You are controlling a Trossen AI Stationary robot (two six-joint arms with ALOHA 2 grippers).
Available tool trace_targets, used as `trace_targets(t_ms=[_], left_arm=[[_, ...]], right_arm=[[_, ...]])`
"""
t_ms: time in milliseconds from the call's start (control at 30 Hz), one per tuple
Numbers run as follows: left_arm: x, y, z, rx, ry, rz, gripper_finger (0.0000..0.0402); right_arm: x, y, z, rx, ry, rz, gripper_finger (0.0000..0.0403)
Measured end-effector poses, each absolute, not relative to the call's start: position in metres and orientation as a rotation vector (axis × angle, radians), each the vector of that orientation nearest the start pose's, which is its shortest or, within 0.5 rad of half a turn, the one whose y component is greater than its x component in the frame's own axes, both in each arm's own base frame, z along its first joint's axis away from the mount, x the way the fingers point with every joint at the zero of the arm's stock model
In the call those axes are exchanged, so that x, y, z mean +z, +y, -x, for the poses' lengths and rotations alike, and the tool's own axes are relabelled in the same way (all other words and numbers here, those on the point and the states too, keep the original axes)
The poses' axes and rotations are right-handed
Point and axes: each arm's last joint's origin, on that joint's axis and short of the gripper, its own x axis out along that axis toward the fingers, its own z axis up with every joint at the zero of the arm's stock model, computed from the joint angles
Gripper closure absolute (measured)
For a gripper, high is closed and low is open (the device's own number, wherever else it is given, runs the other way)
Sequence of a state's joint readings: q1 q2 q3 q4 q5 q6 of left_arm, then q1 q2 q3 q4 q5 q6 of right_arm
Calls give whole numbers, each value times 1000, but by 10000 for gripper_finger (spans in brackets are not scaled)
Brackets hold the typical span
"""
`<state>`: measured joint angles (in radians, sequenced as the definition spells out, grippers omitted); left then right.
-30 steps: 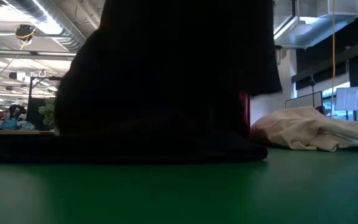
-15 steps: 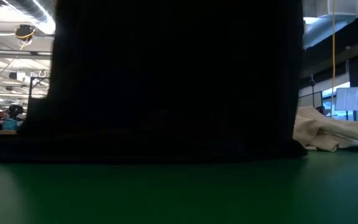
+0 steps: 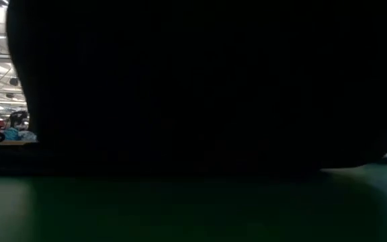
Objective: Fold laundry
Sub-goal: Fold the black shirt
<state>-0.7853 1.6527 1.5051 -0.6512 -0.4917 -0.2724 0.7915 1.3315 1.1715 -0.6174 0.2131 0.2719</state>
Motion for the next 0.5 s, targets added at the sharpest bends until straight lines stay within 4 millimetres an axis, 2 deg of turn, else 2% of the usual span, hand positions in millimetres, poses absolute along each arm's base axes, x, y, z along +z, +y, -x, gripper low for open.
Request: trace_targets(t_ms=[133,267,367,500], left_arm=[[317,-252,-268,-265,695,-99,401],[325,-260,-272,-369,626,-26,401],[342,-267,-271,-461,545,-55,401],[375,-276,-266,-537,398,-131,401]], right_arm=[[315,198,-195,472,751,110,403],[326,208,-192,581,702,62,403],[339,217,-189,680,623,58,403],[365,226,-182,772,500,76,403]])
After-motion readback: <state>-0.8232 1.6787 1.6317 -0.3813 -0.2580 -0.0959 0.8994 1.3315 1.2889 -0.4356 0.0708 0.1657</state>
